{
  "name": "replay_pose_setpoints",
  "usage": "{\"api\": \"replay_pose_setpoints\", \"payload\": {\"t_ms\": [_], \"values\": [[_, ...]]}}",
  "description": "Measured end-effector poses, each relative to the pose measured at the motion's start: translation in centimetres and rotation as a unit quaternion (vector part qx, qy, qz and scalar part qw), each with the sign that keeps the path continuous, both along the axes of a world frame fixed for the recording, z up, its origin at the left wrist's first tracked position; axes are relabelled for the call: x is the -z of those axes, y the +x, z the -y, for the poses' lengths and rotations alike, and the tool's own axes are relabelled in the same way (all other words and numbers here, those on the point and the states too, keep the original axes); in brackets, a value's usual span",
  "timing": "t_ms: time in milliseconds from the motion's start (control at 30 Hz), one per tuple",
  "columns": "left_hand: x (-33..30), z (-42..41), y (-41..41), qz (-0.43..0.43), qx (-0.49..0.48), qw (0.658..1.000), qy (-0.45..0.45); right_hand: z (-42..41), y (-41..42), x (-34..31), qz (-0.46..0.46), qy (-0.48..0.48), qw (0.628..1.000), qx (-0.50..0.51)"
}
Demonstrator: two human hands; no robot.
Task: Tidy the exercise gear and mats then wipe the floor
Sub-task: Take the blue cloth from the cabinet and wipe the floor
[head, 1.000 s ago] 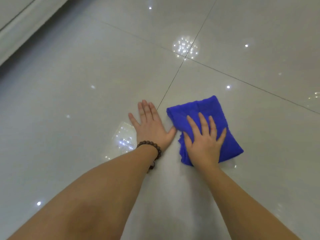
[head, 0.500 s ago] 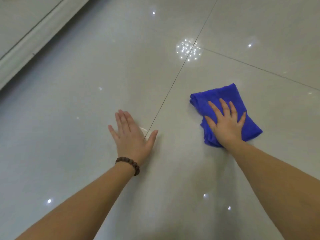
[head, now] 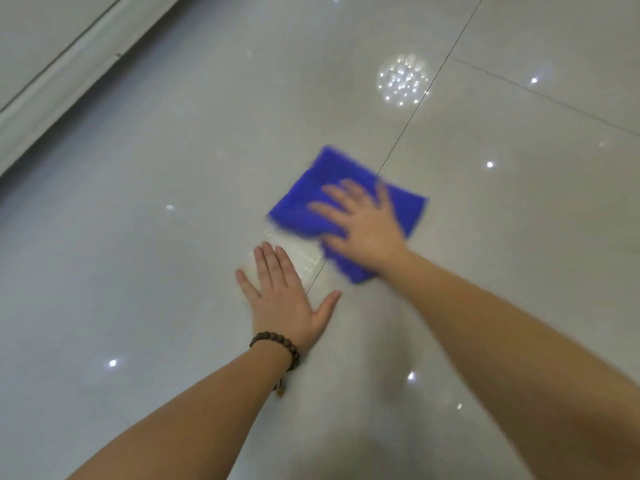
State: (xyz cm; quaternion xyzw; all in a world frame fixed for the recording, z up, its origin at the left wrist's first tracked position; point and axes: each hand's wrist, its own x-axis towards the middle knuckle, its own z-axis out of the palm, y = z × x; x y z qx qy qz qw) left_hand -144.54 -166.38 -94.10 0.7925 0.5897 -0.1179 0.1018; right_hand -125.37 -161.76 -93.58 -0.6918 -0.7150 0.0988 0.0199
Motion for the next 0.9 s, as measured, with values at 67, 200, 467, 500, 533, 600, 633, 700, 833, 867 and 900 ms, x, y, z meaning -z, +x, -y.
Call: {"api": "replay_pose_setpoints", "payload": {"t_ms": [67, 200, 467, 500, 533, 600, 633, 700, 833, 867, 900], "values": [[0.0, 0.0, 0.0, 0.003, 0.0, 1.0, -0.001, 2.2, 7.9, 0.2, 0.009, 0.0, 0.978, 0.209], [-0.1, 0.2, 0.0, -0.003, -0.002, 1.0, 0.002, 7.4, 12.2, -0.6, 0.001, -0.025, 0.87, 0.492], [0.5, 0.1, 0.0, 0.0, -0.002, 1.0, 0.022, 7.2, -1.8, 0.6, 0.026, 0.02, 0.995, 0.092], [0.4, 0.2, -0.1, 0.002, -0.002, 1.0, 0.021, 8.4, 0.4, 0.8, 0.034, 0.026, 0.992, 0.119], [0.4, 0.3, -0.1, 0.005, -0.002, 1.0, 0.02, 10.0, 2.9, 0.9, 0.039, 0.026, 0.984, 0.172], [0.1, 0.5, 0.0, 0.014, -0.005, 1.0, 0.02, 13.8, 8.0, 0.6, 0.03, 0.015, 0.942, 0.334], [0.1, 0.5, 0.0, 0.017, -0.006, 1.0, 0.021, 15.2, 9.3, 0.3, 0.018, 0.014, 0.908, 0.419], [0.0, 0.6, 0.2, 0.014, -0.007, 1.0, 0.022, 15.2, 7.8, 0.1, 0.006, 0.005, 0.849, 0.529], [0.1, 0.5, 0.2, 0.01, -0.007, 1.0, 0.022, 13.5, -3.7, 0.3, 0.009, 0.03, 0.948, 0.317], [0.1, 0.5, 0.3, 0.009, -0.011, 1.0, 0.023, 13.9, -4.9, 0.4, 0.011, 0.022, 0.969, 0.244], [0.1, 0.5, 0.3, 0.007, -0.011, 1.0, 0.024, 14.6, -4.2, 0.5, 0.019, 0.013, 0.98, 0.198]]}}
